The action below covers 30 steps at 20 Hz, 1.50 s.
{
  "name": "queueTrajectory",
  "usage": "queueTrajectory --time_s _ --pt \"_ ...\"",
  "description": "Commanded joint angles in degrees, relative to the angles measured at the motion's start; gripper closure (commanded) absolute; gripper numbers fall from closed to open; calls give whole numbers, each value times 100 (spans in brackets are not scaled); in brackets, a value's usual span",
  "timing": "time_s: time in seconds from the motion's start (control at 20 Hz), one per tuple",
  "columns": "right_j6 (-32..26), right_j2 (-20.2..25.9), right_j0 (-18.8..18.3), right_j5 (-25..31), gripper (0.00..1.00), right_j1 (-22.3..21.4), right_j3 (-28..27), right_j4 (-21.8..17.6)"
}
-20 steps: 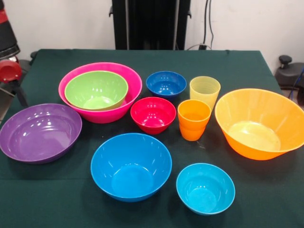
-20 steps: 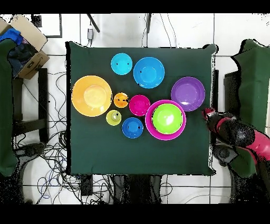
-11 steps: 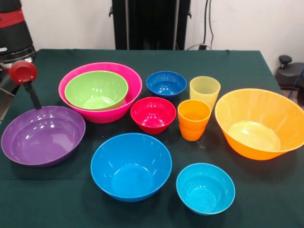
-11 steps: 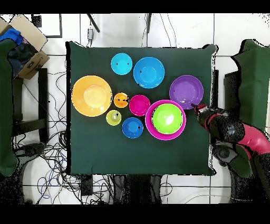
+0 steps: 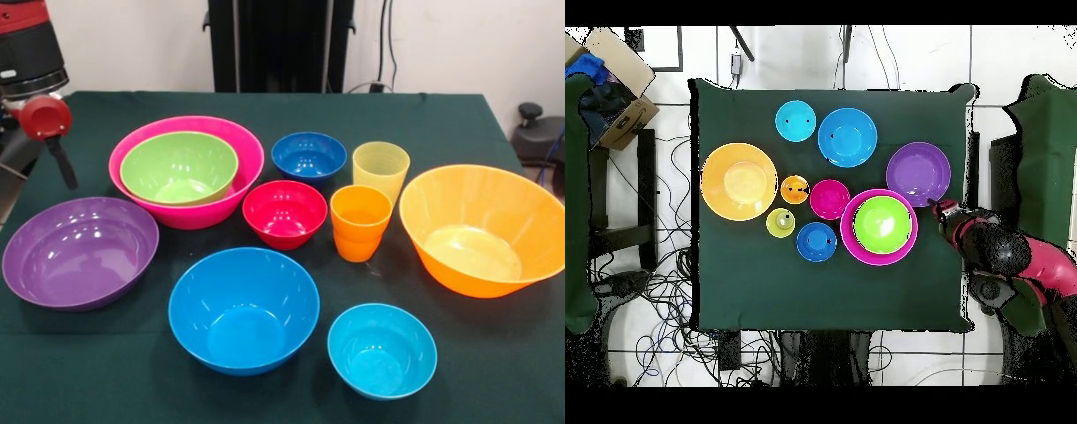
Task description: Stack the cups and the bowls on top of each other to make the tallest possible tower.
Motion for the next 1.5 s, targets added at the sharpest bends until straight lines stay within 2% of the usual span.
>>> queueTrajectory --time_s 0.05,0.65,1.5 --pt "1530 -323 306 -318 0 14 286 -37" --pt "918 -226 -8 -179 0 634 -184 -60" --pt "358 25 -454 -76 0 1066 -357 -160"
